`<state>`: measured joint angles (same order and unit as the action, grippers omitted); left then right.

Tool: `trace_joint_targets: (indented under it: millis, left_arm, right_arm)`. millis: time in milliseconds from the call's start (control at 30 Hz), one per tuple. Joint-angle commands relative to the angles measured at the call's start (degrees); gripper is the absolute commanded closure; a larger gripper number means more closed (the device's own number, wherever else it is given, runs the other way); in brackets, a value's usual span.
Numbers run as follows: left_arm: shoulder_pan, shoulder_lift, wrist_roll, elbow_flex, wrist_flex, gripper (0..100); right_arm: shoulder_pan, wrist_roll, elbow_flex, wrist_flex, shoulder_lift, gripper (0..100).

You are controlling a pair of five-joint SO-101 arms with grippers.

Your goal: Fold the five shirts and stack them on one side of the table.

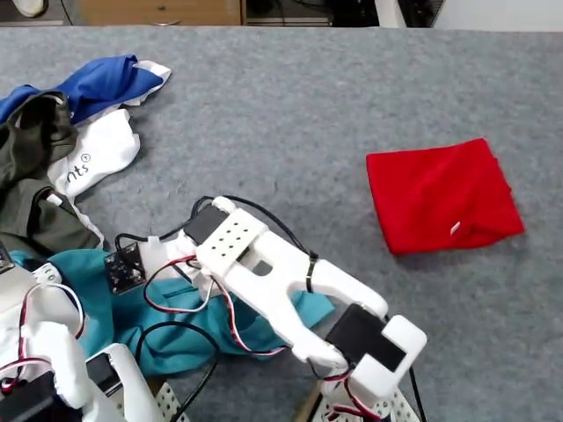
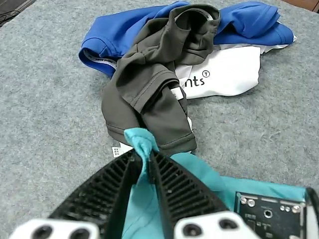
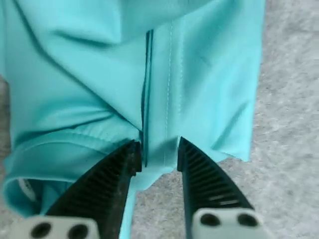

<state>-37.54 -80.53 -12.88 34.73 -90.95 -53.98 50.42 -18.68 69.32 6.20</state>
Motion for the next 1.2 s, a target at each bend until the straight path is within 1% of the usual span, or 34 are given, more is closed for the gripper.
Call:
trace_joint_targets:
  millis: [0,333,500,567,667,733,900,1167]
  left_arm:
    - [-0.7,0.1,0.0,-0.3,0.8,98]
    - [-0.7,0.1,0.0,0.2,0.8,98]
    - [-0.7,0.1,0.0,0.0,1.0,98]
    - [-0.7,0.1,0.0,-0.3,1.0,98]
    - [-0.7,0.1,0.0,-0.1,1.1,98]
    - [-0.7,0.1,0.0,-0.1,1.1,98]
    - [-0.7,0.1,0.0,-0.1,1.0,98]
    - [-0.7,0.1,0.0,0.1,0.9,98]
  right_arm:
    - [1.1,0.5,-0.1,-1.9,-0.2,85.4]
    - [6.1,4.7,0.3,-2.9,5.4,85.6]
    - [6.2,4.9,0.3,-3.5,5.5,85.8]
    - [6.2,4.9,0.8,-3.3,5.5,88.7]
    - [6.4,4.8,2.0,-2.9,5.5,96.5]
    - [6.4,4.8,2.9,-2.0,5.5,98.7]
    - [6.4,4.8,5.7,0.7,5.5,94.4]
    - [6.4,4.8,6.5,1.3,5.5,95.0]
